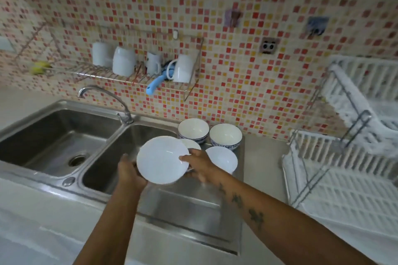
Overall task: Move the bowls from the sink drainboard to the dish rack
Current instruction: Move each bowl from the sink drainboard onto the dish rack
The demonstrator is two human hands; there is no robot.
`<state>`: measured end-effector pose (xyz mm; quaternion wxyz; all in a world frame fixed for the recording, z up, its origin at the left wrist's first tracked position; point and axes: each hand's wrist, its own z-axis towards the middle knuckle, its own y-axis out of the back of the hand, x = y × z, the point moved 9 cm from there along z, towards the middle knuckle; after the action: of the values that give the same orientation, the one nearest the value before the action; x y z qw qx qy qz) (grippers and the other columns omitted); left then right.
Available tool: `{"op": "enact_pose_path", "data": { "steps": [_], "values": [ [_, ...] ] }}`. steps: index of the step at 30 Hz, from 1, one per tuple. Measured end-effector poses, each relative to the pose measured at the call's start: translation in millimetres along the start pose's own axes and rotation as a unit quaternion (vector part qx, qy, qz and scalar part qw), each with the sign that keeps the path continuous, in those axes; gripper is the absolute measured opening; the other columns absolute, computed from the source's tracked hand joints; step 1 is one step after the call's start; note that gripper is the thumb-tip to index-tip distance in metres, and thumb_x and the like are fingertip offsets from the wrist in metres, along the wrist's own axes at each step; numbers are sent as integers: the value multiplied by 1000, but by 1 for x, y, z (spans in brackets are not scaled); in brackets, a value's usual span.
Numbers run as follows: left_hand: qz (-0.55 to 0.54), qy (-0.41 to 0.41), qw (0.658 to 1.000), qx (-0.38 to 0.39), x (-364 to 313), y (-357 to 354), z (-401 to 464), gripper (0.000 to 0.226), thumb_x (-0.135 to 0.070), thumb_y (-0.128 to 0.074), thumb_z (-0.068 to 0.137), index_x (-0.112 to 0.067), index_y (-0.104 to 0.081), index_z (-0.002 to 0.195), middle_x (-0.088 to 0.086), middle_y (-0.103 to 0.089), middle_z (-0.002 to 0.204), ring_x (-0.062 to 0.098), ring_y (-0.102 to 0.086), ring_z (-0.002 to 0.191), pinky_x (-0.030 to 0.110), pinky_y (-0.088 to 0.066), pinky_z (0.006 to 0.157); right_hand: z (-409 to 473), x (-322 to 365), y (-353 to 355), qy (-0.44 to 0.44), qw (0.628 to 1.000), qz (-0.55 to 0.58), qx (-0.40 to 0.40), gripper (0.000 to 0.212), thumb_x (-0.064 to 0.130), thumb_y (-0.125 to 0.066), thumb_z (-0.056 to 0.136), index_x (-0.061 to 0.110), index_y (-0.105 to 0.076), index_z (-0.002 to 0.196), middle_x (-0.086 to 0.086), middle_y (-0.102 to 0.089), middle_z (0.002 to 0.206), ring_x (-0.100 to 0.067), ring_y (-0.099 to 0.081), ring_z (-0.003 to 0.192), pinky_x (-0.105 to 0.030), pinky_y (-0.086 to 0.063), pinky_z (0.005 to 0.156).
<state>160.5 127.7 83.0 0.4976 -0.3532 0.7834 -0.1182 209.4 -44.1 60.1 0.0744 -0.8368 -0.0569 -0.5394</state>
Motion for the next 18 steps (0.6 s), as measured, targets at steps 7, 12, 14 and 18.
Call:
{"op": "enact_pose_path", "data": {
  "steps": [7,12,14,18],
  "values": [
    [100,-18,978,182,-51,-210,-71,46,-47,-39,96,-23,-53,132,6,-60,130,26,-62,105,38,-60,64,-157,211,118,295,951,-32,-87,44,5,-62,89,9,-55,131,-14,-60,128,-24,-59,102,-39,-57,83],
    [125,38,870,475,21,-377,-214,39,-45,-48,91,-30,-65,123,6,-75,109,35,-75,85,53,-60,68,-295,264,255,404,884,-75,-224,36,10,-63,88,13,-60,124,-14,-63,124,-32,-63,105,-47,-58,85],
    [140,77,839,521,61,-419,-255,35,-47,-47,91,-29,-69,112,10,-76,106,37,-75,82,52,-60,70,-343,263,306,419,864,-81,-267,30,9,-65,87,17,-62,116,-15,-64,123,-34,-64,106,-50,-58,85],
    [224,159,766,581,142,-475,-312,44,-53,-52,84,-26,-66,116,16,-69,117,41,-70,94,52,-56,82,-419,250,389,436,837,-71,-322,30,5,-67,85,20,-64,111,-14,-64,119,-32,-63,105,-53,-56,88]
  ]
}}
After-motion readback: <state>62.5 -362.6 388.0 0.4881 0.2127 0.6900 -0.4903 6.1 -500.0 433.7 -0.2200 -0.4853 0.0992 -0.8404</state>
